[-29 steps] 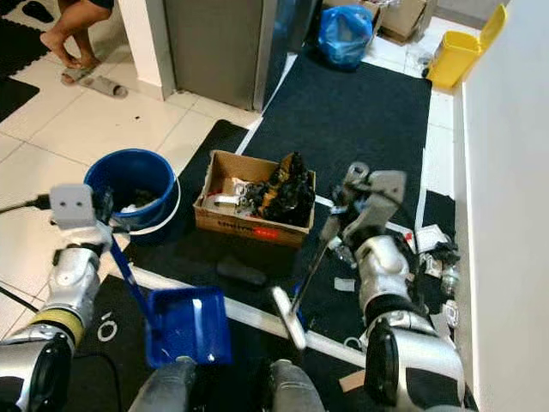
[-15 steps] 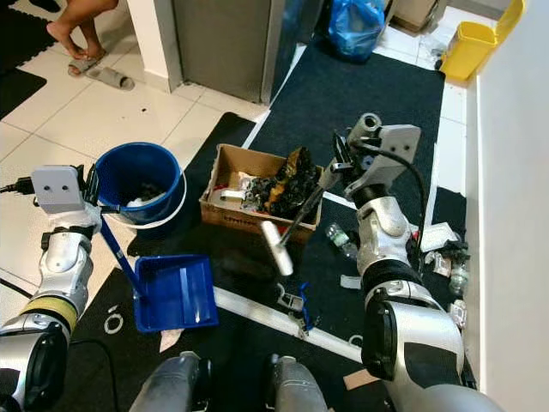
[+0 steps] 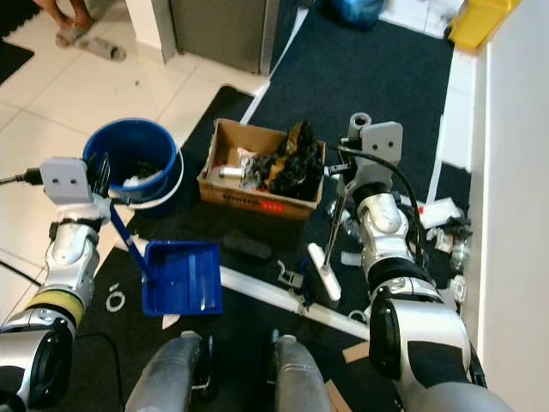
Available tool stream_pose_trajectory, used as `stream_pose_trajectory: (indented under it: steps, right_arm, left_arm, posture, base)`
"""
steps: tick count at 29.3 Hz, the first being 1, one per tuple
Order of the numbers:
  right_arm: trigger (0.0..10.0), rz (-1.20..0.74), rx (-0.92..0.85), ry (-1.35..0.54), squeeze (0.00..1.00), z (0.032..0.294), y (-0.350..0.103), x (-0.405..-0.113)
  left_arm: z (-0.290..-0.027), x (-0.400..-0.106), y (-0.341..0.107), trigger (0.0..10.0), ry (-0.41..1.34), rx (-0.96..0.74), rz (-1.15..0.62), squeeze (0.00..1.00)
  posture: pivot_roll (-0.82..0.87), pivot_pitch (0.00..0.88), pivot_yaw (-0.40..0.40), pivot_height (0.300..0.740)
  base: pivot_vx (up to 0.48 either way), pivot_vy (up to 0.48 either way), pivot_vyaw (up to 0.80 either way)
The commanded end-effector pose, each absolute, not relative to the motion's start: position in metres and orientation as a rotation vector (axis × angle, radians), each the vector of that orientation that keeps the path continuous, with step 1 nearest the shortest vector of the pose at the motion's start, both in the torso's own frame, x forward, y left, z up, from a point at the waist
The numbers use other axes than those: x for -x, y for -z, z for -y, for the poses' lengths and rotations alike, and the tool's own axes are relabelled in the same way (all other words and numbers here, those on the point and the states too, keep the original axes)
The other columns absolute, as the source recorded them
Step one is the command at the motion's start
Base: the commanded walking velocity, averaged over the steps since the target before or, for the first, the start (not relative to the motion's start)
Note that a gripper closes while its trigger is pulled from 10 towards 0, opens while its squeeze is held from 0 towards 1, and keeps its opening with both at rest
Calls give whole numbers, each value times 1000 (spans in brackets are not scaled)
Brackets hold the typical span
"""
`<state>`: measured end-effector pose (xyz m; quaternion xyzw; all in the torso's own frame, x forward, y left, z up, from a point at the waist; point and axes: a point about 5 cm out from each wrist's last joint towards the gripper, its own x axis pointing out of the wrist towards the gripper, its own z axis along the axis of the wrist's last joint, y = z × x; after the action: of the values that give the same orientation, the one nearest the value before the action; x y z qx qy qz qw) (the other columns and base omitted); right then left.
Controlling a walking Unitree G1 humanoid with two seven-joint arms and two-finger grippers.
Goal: Sweep floor
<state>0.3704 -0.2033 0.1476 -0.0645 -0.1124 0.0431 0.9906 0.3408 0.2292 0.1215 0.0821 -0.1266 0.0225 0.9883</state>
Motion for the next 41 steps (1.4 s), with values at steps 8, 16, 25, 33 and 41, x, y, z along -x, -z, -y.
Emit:
stream_pose_trajectory:
  steps: [8,16,25,33,41]
  right_arm:
    - [10000,255,159,-63,0,209,-143,-364]
    - [10000,248,33,-88,0,189,-121,-352]
    - [10000,263,-224,-133,0,160,-112,-344]
    - [10000,315,-503,-149,0,137,-125,-335]
    - [10000,359,-607,-125,0,144,-136,-333]
  left_arm:
    - [-211,-359,-166,10000,18,-145,430,0]
    - [-194,-362,-164,10000,62,-107,424,0]
    - [-188,-358,-152,10000,78,-89,391,0]
    - [-182,-358,-145,10000,92,-76,362,0]
    - [-174,-360,-144,10000,107,-57,352,0]
  posture:
    - [157,372,-63,740]
    - [114,380,-61,740]
    - [82,373,-65,740]
    - [41,354,-70,740]
    - [22,332,-64,740]
  base:
    - [0,0,0]
    - [0,0,0]
    - [0,0,0]
    - [0,0,0]
    - [0,0,0]
